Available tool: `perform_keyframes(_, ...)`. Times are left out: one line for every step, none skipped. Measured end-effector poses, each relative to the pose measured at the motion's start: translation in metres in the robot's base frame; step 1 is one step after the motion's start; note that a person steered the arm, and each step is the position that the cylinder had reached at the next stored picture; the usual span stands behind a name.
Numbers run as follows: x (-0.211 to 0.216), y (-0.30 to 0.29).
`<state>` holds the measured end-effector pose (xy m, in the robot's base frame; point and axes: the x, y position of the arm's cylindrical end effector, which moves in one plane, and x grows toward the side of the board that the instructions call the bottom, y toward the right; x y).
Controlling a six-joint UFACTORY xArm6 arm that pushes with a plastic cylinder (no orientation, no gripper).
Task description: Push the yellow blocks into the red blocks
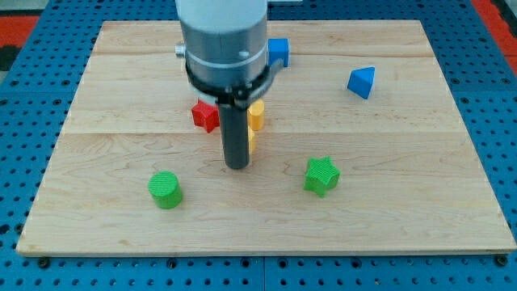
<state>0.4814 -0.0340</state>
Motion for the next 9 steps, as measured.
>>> perform_keyframes(-0.029,0.005)
perform_keyframes(-0.025,0.014)
perform_keyframes(-0.025,0.03)
perform_keyframes(-0.025,0.033)
perform_keyframes(-0.028,0.069)
perform_keyframes(-0.053,0.056)
perform_keyframes(-0.055,0.036)
perform_keyframes(-0.055,0.03)
perform_keyframes(-0.061,0.066)
